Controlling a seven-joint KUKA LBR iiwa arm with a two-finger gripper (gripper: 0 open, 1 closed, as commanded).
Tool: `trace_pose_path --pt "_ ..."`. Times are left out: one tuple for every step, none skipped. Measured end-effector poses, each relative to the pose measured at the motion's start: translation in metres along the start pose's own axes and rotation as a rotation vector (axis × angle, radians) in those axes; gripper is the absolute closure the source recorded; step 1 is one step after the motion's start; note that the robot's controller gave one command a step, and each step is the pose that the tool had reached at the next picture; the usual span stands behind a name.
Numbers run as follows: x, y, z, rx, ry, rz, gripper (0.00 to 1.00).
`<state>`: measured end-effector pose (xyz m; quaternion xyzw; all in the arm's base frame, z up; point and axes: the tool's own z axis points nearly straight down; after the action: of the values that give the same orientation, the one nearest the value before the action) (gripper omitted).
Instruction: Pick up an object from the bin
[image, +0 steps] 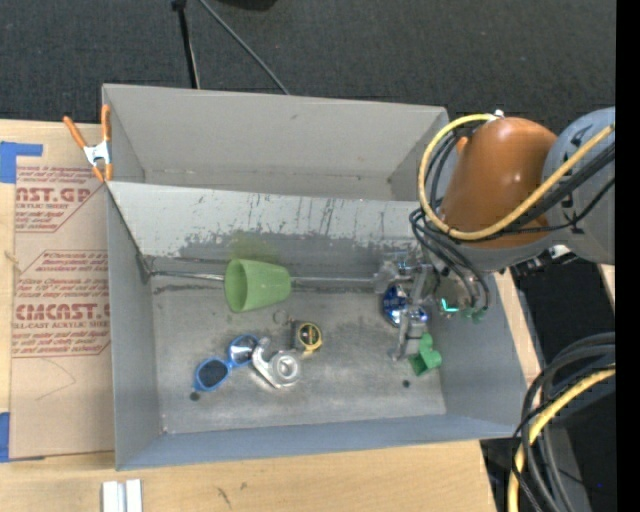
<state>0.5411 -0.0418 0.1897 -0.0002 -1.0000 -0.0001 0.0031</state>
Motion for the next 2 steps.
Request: trace_pose_path --pt "-0.024 -0.04 0.053 0.0 -0.004 0.087 0.0" --pt "-0.038 -0.081 0.12 -0.003 -0.008 -0.144 0.0"
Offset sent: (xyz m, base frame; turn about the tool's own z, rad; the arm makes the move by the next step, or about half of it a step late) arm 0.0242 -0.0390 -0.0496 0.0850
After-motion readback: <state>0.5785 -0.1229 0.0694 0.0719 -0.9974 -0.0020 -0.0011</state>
